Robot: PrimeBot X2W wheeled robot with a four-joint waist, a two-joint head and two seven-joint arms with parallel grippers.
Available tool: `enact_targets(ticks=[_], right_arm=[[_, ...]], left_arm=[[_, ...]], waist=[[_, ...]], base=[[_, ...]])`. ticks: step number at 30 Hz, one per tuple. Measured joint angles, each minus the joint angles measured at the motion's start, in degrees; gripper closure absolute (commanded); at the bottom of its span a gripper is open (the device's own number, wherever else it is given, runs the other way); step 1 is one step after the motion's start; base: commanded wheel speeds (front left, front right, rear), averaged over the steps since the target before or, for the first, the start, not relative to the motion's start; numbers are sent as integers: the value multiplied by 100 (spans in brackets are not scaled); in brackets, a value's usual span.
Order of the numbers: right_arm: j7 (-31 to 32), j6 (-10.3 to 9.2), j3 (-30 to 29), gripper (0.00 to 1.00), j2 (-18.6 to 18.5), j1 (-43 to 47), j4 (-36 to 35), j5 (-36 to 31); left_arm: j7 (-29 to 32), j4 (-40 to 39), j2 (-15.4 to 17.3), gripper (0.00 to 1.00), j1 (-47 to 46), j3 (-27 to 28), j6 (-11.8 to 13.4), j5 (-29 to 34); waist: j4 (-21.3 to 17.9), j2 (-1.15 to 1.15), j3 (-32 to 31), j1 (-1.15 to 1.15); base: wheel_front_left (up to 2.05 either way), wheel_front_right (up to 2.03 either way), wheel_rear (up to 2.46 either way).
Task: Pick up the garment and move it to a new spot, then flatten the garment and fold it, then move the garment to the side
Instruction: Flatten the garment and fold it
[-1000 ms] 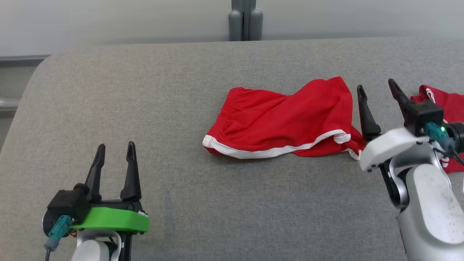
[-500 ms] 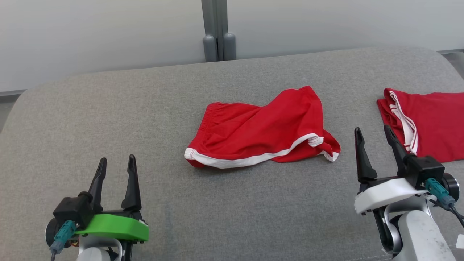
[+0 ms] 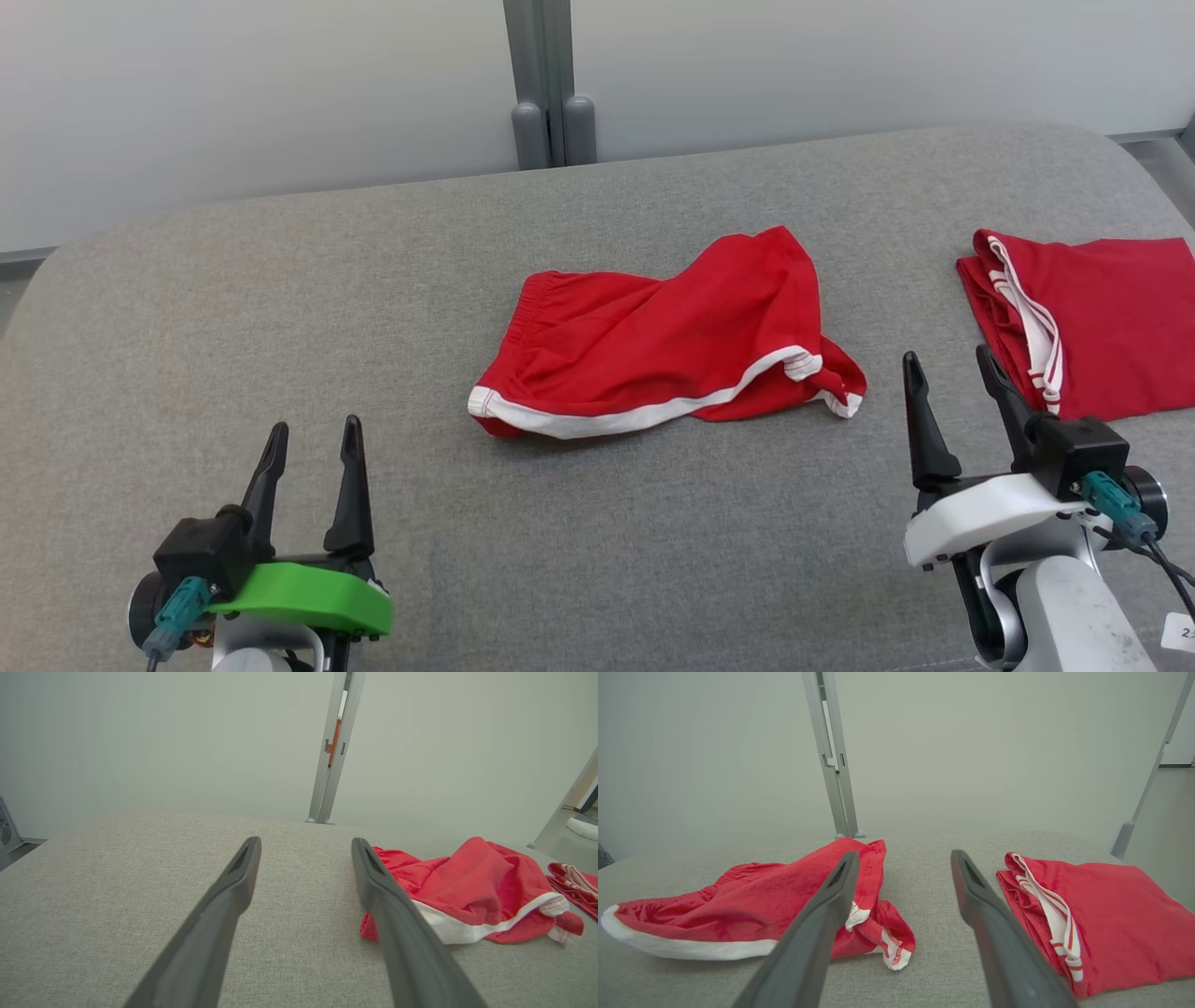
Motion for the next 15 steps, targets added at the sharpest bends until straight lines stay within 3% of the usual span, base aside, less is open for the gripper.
enact_targets(ticks=[15], right_arm=[[107,0,-32,0,35,-49,64,3]], left_arm=[[0,63,21,0,-85,-447,0,25]], waist=[[121,0,41,0]], base=[[0,0,0]])
